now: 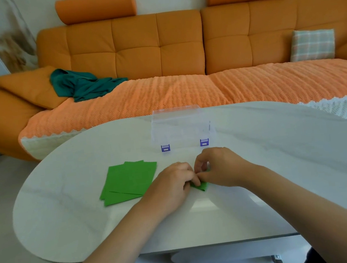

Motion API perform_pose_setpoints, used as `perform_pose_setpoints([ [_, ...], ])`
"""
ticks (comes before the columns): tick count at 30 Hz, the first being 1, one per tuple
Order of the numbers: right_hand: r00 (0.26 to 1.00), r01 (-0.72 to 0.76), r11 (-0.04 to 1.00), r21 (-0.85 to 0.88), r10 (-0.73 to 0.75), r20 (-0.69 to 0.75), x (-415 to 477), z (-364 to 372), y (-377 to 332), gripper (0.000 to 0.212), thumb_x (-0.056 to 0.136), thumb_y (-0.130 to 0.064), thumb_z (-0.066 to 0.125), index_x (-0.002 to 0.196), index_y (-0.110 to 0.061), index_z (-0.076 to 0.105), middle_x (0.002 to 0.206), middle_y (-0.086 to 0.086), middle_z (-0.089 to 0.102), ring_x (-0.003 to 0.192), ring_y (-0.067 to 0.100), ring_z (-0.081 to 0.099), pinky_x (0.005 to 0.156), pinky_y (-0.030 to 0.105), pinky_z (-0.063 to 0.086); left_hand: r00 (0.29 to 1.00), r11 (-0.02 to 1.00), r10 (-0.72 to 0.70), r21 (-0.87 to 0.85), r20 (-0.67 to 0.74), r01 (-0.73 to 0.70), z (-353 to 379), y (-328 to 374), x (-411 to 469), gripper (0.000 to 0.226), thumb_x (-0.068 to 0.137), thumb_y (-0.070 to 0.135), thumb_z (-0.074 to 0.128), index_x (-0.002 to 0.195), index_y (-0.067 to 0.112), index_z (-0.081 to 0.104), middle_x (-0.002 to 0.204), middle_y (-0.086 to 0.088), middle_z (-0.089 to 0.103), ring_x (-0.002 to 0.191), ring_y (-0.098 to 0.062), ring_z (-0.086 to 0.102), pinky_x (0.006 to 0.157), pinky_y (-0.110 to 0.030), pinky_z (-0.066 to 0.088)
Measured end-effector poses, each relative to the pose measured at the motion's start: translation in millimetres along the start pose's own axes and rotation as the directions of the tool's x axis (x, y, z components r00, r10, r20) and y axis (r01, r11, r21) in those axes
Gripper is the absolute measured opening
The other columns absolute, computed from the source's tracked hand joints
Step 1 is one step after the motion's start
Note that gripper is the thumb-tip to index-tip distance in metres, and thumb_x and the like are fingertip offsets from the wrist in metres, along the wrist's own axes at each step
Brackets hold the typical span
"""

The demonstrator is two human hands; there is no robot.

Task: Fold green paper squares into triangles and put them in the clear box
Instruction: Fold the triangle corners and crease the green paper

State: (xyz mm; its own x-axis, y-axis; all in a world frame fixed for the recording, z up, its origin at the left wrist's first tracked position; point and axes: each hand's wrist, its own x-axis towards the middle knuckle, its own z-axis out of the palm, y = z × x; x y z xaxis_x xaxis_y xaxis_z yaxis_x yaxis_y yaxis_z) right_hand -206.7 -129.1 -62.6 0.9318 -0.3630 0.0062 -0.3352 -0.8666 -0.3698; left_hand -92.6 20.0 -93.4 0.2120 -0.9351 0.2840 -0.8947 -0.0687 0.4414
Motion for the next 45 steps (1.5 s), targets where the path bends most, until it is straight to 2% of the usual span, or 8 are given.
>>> perform_pose_setpoints([
  [6,0.999,-0.023,0.992,0.121,0.019,0.033,-6,-9,13,0.007,0.084,-0.037,0.068,0.09,-0.037,0.071,0.096,-0.015,0.064,0.085,0.0,0.056,0.078,0.02,0.045,0.999,0.996,0.041,0.075,0.015,-0.042,-1,4,-7,0.03,0.082,0.01,0.049,0.098,0.023,0.07,0.093,0.01,0.061,0.088,-0.011,0.05,0.077,-0.031,0.047],
  [14,0.985,-0.157,0.965,0.21,0.139,0.098,-10,-9,21,0.032,0.076,-0.047,0.078,0.106,-0.041,0.067,0.101,-0.014,0.058,0.08,0.004,0.055,0.071,0.015,0.041,0.993,0.982,0.061,0.174,0.103,-0.078,-2,15,-16,0.047,0.085,0.023,0.045,0.129,0.036,0.055,0.108,0.012,0.049,0.099,-0.011,0.041,0.084,-0.023,0.037],
  [22,0.979,-0.182,0.961,0.207,0.156,0.135,-8,-9,17,0.028,0.079,-0.038,0.076,0.105,-0.04,0.066,0.099,-0.012,0.056,0.079,0.004,0.053,0.068,0.016,0.04,0.996,0.988,0.06,0.141,0.073,-0.07,1,13,-18,0.037,0.093,0.04,0.043,0.12,0.038,0.068,0.117,0.021,0.054,0.1,-0.009,0.043,0.082,-0.02,0.034],
  [29,0.979,-0.184,0.957,0.225,0.158,0.13,-4,-8,23,0.02,0.079,-0.037,0.074,0.099,-0.039,0.069,0.094,-0.012,0.058,0.078,0.005,0.055,0.069,0.018,0.042,0.998,0.991,0.043,0.124,0.043,-0.048,1,12,-21,0.037,0.092,0.041,0.046,0.117,0.028,0.07,0.117,0.018,0.06,0.1,-0.006,0.048,0.084,-0.016,0.036],
  [34,0.977,-0.186,0.962,0.198,0.16,0.14,-3,-8,20,0.031,0.073,-0.045,0.079,0.101,-0.041,0.066,0.099,-0.014,0.055,0.088,0.006,0.057,0.068,0.018,0.043,0.994,0.977,0.062,0.199,0.093,-0.079,0,18,-19,0.039,0.09,0.048,0.044,0.123,0.032,0.06,0.107,0.013,0.052,0.1,-0.009,0.042,0.082,-0.026,0.041],
  [37,0.978,-0.184,0.962,0.2,0.158,0.139,-3,-10,22,0.032,0.073,-0.041,0.081,0.102,-0.041,0.067,0.1,-0.014,0.055,0.084,0.006,0.057,0.067,0.017,0.044,0.991,0.975,0.101,0.191,0.086,-0.116,0,21,-18,0.036,0.09,0.041,0.048,0.119,0.027,0.063,0.102,0.008,0.05,0.103,-0.011,0.044,0.083,-0.027,0.042],
  [40,0.978,-0.181,0.961,0.209,0.153,0.142,-4,-11,22,0.031,0.074,-0.039,0.081,0.102,-0.041,0.068,0.102,-0.013,0.056,0.08,0.005,0.056,0.064,0.016,0.042,0.988,0.978,0.133,0.152,0.076,-0.143,2,19,-19,0.035,0.089,0.032,0.05,0.116,0.019,0.068,0.11,0.006,0.055,0.109,-0.012,0.047,0.089,-0.028,0.045],
  [45,0.976,-0.181,0.963,0.199,0.151,0.156,-3,-12,21,0.035,0.073,-0.043,0.082,0.104,-0.04,0.067,0.102,-0.013,0.056,0.081,0.006,0.056,0.067,0.016,0.042,0.99,0.984,0.095,0.142,0.1,-0.109,5,22,-18,0.035,0.089,0.034,0.047,0.119,0.021,0.061,0.118,0.009,0.054,0.111,-0.01,0.045,0.09,-0.032,0.045],
])
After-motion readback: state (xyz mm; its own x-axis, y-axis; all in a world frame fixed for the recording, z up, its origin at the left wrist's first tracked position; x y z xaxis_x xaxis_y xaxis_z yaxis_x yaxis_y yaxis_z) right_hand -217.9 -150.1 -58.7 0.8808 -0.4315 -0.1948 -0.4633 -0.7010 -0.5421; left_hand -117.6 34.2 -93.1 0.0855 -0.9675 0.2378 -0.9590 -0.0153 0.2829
